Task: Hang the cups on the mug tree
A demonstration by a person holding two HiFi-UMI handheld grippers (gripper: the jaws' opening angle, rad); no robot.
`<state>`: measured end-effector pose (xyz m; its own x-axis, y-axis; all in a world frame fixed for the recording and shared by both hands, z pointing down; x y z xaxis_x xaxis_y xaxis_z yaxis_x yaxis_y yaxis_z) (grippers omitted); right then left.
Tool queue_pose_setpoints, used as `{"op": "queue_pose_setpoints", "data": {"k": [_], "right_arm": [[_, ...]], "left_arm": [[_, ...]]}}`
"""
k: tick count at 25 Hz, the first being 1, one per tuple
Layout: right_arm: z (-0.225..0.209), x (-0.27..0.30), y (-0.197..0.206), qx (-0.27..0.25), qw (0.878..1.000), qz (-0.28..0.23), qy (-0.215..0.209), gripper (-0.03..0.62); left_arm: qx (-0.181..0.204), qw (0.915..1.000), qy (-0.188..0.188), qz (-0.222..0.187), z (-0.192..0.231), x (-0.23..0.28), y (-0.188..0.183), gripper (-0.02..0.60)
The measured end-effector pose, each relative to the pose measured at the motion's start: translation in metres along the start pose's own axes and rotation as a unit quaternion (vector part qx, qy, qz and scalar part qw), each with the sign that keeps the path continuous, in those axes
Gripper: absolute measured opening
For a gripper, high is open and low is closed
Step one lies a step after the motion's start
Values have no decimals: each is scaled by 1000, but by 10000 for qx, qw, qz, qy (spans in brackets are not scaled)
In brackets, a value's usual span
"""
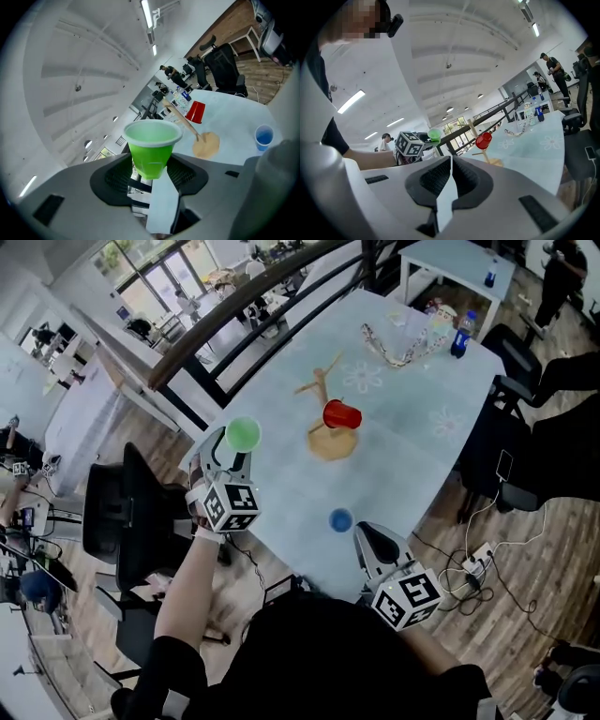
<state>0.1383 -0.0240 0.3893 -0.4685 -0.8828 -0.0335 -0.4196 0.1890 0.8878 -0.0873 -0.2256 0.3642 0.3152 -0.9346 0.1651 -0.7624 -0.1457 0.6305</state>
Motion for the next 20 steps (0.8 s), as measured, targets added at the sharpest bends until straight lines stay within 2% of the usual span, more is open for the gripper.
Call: {"op": "queue_pose_setpoints", "data": {"k": [4,10,16,20], "right_arm": [[-11,-4,0,64,10000,-18,66,37],[-18,-6,-2,179,9997,-146,87,37],[-26,-11,-1,298,9993,-205,134,37],[-30,-14,4,318,9992,-186,162,37]], "left_arm": [[532,9984,139,165,-1,25,-15,236],[1049,9931,332,409,-6,56,-29,236],[1857,9778,644,724,-24,78,-39,236],[2066,9716,707,913,-28,91,-41,236]]}}
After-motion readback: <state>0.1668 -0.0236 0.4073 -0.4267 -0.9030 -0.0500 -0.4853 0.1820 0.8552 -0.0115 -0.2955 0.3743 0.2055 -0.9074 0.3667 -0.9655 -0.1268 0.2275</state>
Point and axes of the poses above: the fingertips, and each gripper's own axes: x forward along the fingers, z to its left, y out of its underside, the point moved 1 cm from there along -x, backward along the fingers, and after that the axes turned 14 degrees about -z, right-handed, at the moved point
